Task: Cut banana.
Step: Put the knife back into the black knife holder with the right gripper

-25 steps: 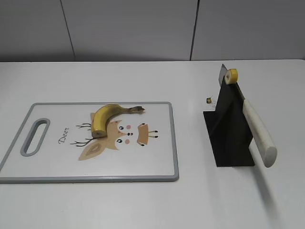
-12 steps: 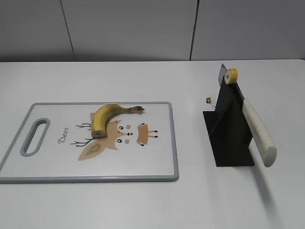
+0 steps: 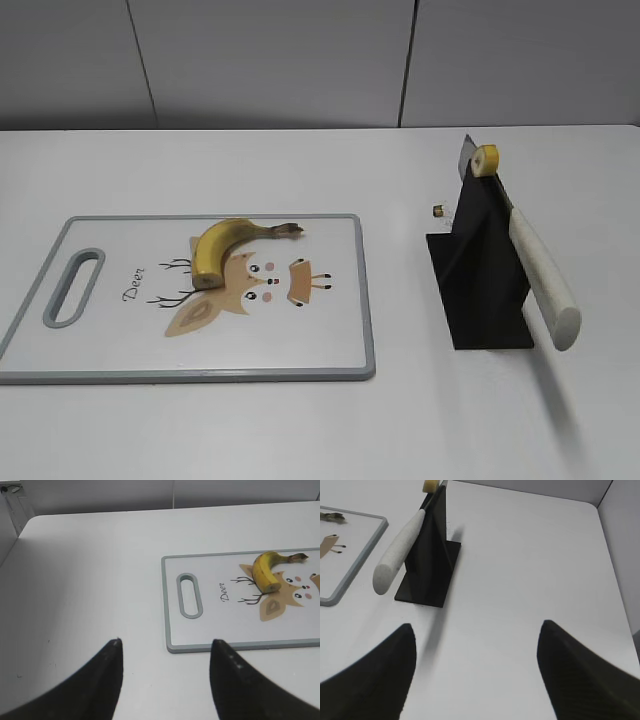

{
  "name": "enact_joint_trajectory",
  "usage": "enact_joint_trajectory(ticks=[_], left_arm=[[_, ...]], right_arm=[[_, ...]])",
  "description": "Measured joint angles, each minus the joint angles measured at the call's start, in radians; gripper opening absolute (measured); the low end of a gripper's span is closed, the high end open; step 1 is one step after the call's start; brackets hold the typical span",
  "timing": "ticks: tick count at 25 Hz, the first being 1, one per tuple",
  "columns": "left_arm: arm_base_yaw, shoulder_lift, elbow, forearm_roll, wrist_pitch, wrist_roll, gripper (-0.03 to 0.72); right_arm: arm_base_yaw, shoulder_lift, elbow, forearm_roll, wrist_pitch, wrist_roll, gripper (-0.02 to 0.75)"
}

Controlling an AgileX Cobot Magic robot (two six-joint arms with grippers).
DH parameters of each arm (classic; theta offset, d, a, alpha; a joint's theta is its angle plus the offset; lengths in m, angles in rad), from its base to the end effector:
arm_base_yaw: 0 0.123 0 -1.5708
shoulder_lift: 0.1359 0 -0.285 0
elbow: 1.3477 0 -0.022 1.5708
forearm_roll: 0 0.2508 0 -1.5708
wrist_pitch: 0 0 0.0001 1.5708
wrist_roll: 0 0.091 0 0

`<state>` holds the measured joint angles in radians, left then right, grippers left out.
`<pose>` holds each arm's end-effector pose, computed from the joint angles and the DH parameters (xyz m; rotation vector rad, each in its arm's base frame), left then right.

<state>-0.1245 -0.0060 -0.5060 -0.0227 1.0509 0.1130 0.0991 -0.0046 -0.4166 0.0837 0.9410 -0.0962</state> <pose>-0.0063 -0.0010 0.2797 0.2407 2.0081 -0.0344 0.0076 0.0069 0.2636 -0.1892 1.9932 0.1012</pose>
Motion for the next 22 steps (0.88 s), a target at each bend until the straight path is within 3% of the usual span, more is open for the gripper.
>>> enact_joint_trajectory(ticks=[22], left_arm=[[0.000, 0.000, 0.000, 0.000, 0.000, 0.000, 0.540]], right_arm=[[-0.016, 0.000, 0.000, 0.003, 0.000, 0.000, 0.571]])
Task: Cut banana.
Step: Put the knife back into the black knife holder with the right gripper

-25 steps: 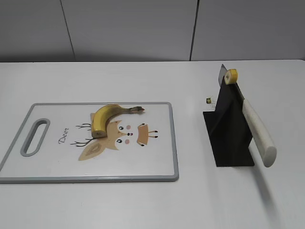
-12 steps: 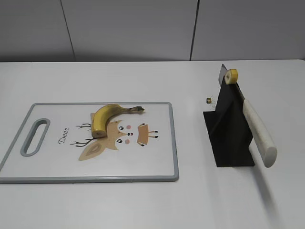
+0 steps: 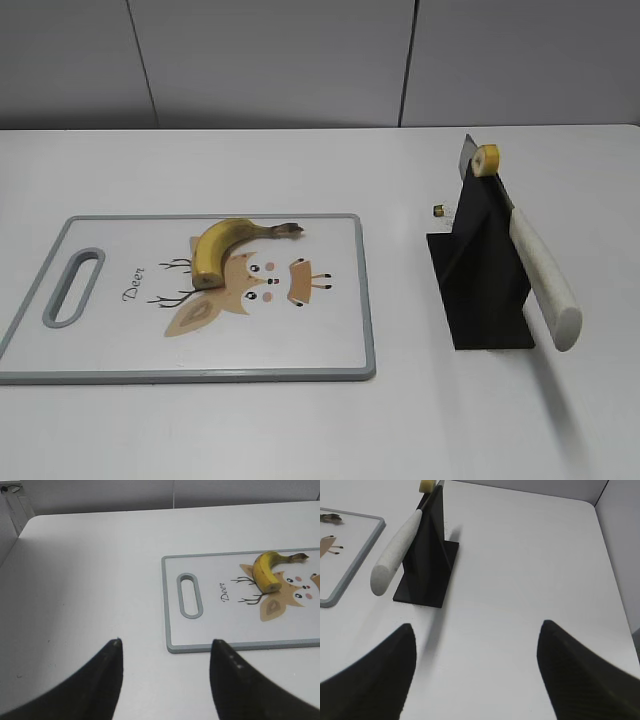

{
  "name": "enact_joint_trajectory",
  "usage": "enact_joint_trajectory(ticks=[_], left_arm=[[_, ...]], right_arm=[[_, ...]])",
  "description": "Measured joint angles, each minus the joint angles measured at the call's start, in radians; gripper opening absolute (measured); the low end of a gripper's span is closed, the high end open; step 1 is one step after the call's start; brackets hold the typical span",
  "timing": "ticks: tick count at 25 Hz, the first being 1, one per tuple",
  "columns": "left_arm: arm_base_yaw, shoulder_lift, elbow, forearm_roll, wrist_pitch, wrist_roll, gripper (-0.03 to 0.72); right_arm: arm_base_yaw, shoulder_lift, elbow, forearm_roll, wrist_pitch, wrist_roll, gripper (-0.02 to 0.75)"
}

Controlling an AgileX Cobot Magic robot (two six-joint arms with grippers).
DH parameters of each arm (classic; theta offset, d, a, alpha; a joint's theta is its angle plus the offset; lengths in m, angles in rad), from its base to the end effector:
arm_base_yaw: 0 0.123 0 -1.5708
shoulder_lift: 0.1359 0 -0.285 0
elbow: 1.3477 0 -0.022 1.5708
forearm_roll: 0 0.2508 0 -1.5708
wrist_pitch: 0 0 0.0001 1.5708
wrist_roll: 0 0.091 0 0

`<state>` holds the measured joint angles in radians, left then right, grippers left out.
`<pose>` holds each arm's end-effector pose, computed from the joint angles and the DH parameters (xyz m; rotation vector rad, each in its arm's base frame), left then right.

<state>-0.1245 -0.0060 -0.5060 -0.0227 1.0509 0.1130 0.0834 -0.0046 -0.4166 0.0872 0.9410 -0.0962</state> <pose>-0.0063 -0.0010 0.2797 0.2407 2.0081 -0.0344 0.0077 0.0071 0.2636 -0.1732 1.9942 0.0953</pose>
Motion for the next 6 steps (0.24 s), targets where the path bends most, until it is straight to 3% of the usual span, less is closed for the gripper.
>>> enact_joint_trajectory(ticks=[6], left_arm=[[0.000, 0.000, 0.000, 0.000, 0.000, 0.000, 0.540]], right_arm=[[0.000, 0.000, 0.000, 0.000, 0.000, 0.000, 0.571]])
